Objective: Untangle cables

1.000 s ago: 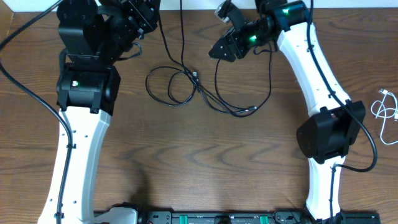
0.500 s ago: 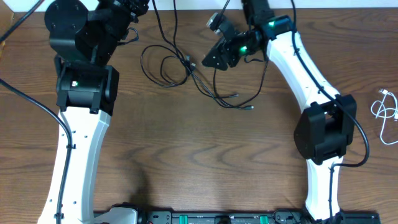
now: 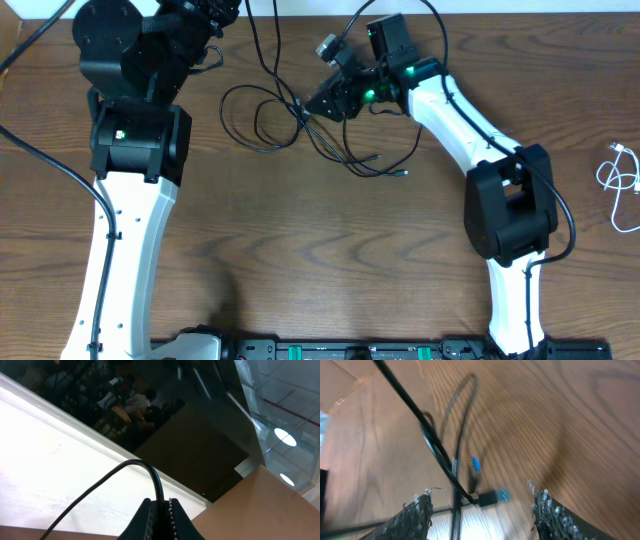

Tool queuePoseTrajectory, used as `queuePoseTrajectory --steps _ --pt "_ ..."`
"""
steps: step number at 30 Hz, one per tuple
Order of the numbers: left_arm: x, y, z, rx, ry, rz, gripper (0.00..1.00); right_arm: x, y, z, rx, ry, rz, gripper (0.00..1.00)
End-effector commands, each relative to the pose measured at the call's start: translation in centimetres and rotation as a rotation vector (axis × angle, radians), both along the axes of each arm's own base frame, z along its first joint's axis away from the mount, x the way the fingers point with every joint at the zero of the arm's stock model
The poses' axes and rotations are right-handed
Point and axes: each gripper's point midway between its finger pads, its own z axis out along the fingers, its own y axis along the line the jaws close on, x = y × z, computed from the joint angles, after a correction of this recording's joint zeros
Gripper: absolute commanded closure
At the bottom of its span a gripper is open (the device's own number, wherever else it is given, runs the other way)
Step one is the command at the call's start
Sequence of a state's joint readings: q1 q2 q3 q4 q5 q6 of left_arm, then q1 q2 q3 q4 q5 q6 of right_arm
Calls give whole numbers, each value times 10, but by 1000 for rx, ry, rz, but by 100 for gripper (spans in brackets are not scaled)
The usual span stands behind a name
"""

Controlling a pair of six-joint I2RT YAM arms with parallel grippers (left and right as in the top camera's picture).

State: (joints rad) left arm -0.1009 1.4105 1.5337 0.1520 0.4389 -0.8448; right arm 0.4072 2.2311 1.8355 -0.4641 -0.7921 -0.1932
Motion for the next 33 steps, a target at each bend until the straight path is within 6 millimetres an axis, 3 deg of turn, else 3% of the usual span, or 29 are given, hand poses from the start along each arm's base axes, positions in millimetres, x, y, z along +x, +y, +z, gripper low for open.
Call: queuePoseTrajectory --steps 1,4,7,10,11,14,16,19,21,23,24,27,33 --pt "-13 -1 21 -12 -46 -16 92 -15 21 -24 60 97 65 38" --pt "-14 -2 21 -10 -46 -24 93 -13 30 -39 74 134 50 39" --pt "-14 -3 21 -9 -46 -26 93 -8 35 -48 105 172 31 47" --pt "-13 -3 14 -6 -16 -26 92 0 37 -49 113 170 -3 65" --pt "-11 -3 6 -2 18 -26 92 4 35 -50 106 181 -33 80" --pt "-9 -3 -11 41 74 -19 93 11 25 -49 115 210 -68 93" --pt "-7 -3 -36 129 136 -10 93 16 11 -44 143 242 -74 99" --pt "-7 15 -95 287 328 79 93 23 -14 -35 153 281 -111 99" --pt "-10 46 -133 407 471 230 93 26 -34 -26 130 276 -138 99" --pt "-13 70 -147 498 531 350 92 29 -57 -26 58 272 -203 99" --pt "-13 76 -145 535 520 379 93 31 -70 -32 5 282 -252 99" --pt "-10 79 -130 553 454 404 93 27 -84 -45 -69 317 -294 99" --pt "-12 98 -77 536 287 555 93 25 -116 -74 -258 351 -421 99"
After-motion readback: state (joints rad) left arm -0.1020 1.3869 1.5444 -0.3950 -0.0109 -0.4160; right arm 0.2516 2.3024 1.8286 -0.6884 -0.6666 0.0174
